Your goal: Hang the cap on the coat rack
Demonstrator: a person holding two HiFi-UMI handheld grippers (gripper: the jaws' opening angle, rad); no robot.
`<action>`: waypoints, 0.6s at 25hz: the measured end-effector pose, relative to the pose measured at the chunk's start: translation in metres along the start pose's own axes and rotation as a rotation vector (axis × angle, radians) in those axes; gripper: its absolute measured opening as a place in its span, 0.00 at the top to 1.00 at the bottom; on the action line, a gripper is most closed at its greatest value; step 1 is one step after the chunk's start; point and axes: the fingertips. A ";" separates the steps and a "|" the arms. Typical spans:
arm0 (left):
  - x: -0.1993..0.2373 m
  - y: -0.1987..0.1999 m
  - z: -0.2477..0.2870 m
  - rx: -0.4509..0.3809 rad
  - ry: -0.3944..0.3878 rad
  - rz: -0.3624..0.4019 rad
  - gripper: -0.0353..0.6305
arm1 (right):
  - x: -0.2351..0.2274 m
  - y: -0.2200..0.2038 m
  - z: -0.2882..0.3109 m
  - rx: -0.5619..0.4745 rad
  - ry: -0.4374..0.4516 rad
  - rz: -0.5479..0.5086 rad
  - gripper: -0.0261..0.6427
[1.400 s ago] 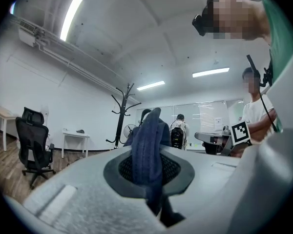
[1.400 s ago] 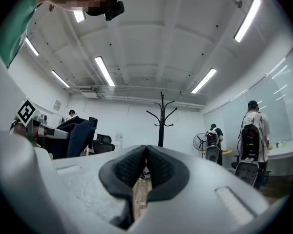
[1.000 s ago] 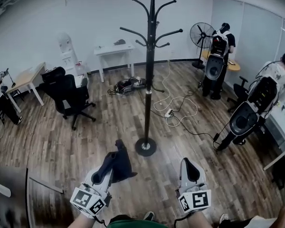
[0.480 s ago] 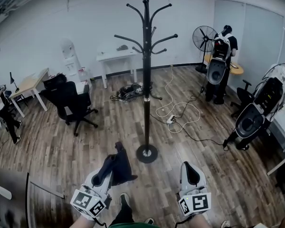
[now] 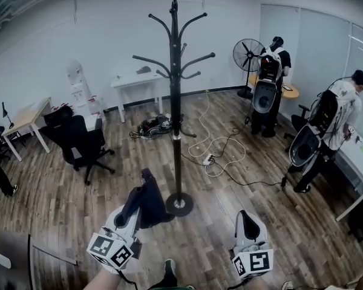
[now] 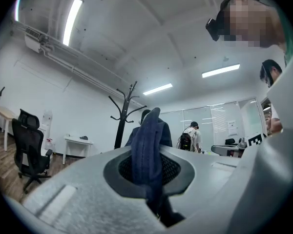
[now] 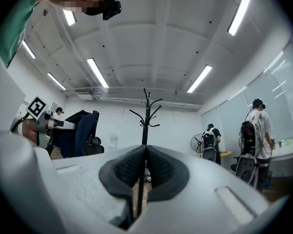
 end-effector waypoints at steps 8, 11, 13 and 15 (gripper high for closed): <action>0.052 -0.010 0.066 -0.021 0.009 -0.017 0.91 | -0.015 -0.017 0.035 0.024 -0.054 -0.043 0.96; 0.069 -0.016 0.093 -0.024 -0.007 -0.016 0.91 | -0.020 -0.026 0.057 0.028 -0.076 -0.055 0.96; 0.077 -0.018 0.113 -0.023 -0.029 -0.008 0.91 | -0.024 -0.029 0.071 0.029 -0.095 -0.065 0.96; 0.085 -0.020 0.137 -0.020 -0.051 -0.006 0.91 | -0.030 -0.034 0.084 0.036 -0.121 -0.075 0.96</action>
Point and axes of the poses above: the fingertips, and each gripper's own axes: z forward along the fingers, x to its left, y out of its top, and after that the axes turned 12 degrees about -x, right-handed
